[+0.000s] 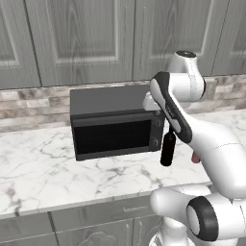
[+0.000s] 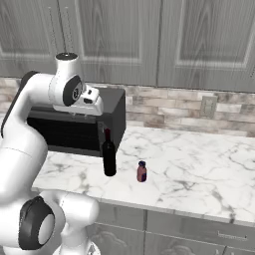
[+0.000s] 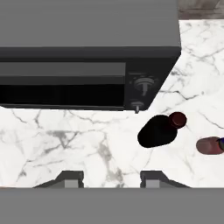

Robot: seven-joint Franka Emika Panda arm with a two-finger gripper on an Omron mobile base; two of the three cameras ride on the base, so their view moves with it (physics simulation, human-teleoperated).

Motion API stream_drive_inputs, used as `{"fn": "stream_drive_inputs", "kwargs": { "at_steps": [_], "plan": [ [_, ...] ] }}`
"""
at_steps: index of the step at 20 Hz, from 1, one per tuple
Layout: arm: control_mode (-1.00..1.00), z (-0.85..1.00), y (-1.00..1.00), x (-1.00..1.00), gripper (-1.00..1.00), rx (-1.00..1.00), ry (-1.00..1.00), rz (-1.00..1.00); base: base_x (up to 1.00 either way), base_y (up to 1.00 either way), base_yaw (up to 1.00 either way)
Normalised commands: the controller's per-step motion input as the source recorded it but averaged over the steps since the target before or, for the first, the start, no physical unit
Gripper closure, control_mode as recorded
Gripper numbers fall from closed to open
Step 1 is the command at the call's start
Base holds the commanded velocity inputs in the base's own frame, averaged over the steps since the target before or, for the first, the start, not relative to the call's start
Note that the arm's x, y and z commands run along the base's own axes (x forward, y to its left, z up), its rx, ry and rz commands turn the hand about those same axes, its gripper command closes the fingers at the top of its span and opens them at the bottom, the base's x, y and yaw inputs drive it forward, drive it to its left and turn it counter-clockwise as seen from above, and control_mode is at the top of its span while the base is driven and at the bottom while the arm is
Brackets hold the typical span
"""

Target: There is a wine glass and glass cup on the dining counter. Place the wine bottle next to the wine glass and the juice bottle next to the glass cup.

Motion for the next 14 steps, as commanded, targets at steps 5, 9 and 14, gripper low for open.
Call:
{"fn": "stream_drive_inputs", "kwargs": {
  "at_steps": [5, 9, 14],
  "plan": [
    [-1.0, 0.0, -0.09, -0.07, -1.0, 0.02, -0.03, 0.0, 0.0, 0.0, 0.0],
    [-1.0, -0.04, -0.64, -0.73, -1.0, 0.3, 0.0, -0.1, 0.0, 0.0, 0.0],
    [-1.0, -0.44, -0.91, -0.61, -1.0, 0.33, 0.11, -0.43, 0.0, 0.0, 0.0]
  ]
}}
